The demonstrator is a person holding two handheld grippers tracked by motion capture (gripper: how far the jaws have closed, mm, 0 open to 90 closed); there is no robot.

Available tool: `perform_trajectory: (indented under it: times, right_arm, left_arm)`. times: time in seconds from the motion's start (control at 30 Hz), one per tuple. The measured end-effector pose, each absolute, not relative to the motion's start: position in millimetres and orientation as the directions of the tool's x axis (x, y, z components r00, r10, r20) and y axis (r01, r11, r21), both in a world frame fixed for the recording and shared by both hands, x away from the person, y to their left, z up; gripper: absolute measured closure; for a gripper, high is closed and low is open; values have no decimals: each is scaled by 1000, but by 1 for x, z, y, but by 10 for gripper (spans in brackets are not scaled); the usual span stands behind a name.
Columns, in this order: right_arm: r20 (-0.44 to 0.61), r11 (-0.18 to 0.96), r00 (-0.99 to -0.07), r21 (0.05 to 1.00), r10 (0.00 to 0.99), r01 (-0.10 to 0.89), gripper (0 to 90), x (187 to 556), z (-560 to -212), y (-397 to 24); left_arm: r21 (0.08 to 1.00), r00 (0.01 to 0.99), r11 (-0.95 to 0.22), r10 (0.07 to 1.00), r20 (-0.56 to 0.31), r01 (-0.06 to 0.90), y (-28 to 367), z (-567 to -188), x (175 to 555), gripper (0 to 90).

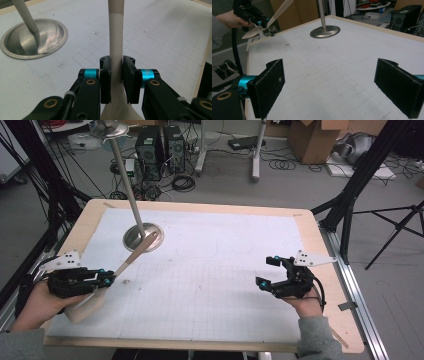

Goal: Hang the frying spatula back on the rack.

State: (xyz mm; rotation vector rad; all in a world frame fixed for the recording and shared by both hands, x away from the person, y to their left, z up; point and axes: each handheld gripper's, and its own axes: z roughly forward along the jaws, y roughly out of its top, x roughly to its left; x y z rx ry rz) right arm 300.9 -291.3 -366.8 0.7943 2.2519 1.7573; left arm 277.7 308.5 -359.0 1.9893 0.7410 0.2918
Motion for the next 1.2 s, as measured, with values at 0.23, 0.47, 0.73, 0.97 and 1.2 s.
perform_trajectory:
  times: [0.23, 0.47, 0.73, 0.97, 1.2]
  right_arm:
    - [186, 164, -843, 938, 505, 305, 86, 303, -368, -290]
    - [182, 171, -852, 939, 491, 299, 86, 306, -368, -286]
    - [183, 154, -856, 945, 484, 289, 86, 306, -365, -285]
    - [175, 145, -855, 950, 489, 278, 86, 306, -363, -286]
    - [179, 155, -857, 946, 483, 285, 86, 305, -362, -283]
  left_arm:
    - [869, 778, -319, 618, -111, 378, 319, -355, 275, 772]
    - [886, 775, -286, 620, -119, 364, 329, -351, 273, 772]
    - [897, 772, -268, 624, -117, 352, 338, -344, 280, 772]
    - [911, 763, -236, 635, -119, 338, 347, -337, 287, 772]
    - [916, 752, -227, 650, -110, 330, 355, -328, 291, 772]
